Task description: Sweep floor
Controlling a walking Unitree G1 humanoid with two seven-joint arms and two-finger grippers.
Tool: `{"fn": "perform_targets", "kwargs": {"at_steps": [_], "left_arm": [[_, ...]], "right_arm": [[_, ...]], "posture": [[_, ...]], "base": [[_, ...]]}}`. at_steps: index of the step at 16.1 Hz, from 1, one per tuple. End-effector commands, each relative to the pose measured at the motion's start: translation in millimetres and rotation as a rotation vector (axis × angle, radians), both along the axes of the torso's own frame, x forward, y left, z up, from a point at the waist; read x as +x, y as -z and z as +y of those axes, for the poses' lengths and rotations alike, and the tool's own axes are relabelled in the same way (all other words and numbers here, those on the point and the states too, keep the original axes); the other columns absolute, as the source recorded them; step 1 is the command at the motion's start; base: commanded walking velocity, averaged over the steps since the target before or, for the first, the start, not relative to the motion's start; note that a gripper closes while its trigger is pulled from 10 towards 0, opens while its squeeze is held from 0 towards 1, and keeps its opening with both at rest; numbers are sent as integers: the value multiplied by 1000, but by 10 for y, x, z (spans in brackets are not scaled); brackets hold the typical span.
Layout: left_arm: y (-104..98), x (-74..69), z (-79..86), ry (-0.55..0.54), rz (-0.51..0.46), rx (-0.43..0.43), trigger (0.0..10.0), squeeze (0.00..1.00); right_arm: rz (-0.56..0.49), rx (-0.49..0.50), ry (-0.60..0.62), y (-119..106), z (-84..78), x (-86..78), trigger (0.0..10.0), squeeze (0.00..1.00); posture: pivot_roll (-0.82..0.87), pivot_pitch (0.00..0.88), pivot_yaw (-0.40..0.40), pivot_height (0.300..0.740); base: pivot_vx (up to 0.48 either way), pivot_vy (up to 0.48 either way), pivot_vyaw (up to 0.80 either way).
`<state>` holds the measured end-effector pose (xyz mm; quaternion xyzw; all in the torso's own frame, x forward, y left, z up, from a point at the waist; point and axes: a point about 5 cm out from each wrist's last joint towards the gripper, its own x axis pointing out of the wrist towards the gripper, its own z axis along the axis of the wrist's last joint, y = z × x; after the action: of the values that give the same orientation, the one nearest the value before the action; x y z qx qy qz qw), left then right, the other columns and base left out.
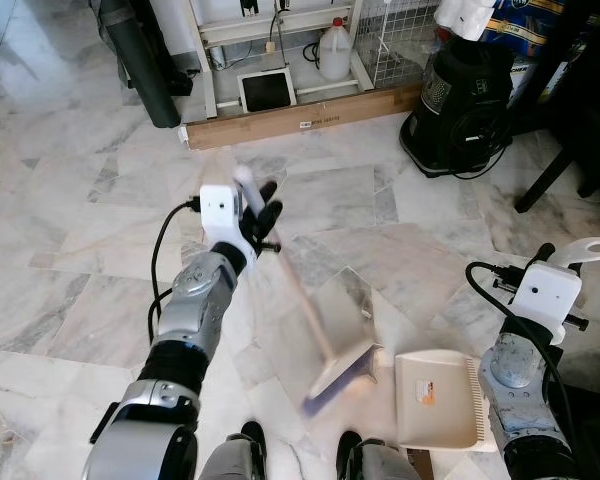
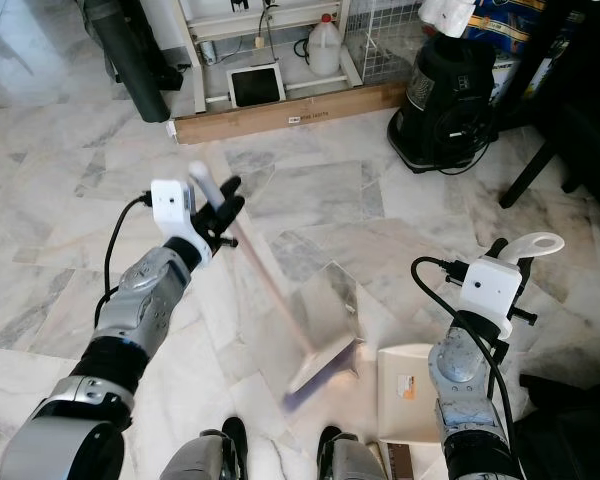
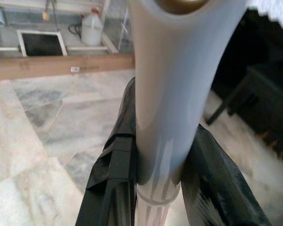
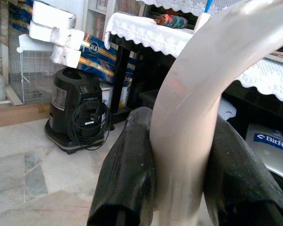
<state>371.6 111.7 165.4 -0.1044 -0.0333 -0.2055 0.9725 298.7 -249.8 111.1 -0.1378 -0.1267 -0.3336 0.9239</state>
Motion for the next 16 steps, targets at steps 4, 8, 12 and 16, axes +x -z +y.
{"fn": "perform_targets", "kwargs": {"at_steps": [4,8,12,16], "left_arm": [[142,-108,1,106,49,90,10000,0],[224,-260,84,173,79,150,10000,0],[207,-443,329,213,86,265,10000,0],[-260,-367,604,-30,-73,119,10000,0]], "right_arm": [[-11,0,0,-23,-12,-19,10000,0],[-5,6,-2,-17,-4,-11,10000,0],[-1,12,-8,-10,12,7,10000,0],[4,22,-21,3,33,21,10000,0]], "posture": [[17,247,37,740],[28,246,39,740],[44,246,40,740],[47,244,38,740]], "base": [[0,0,0],[0,0,0],[0,0,0],[0,0,0]]}}
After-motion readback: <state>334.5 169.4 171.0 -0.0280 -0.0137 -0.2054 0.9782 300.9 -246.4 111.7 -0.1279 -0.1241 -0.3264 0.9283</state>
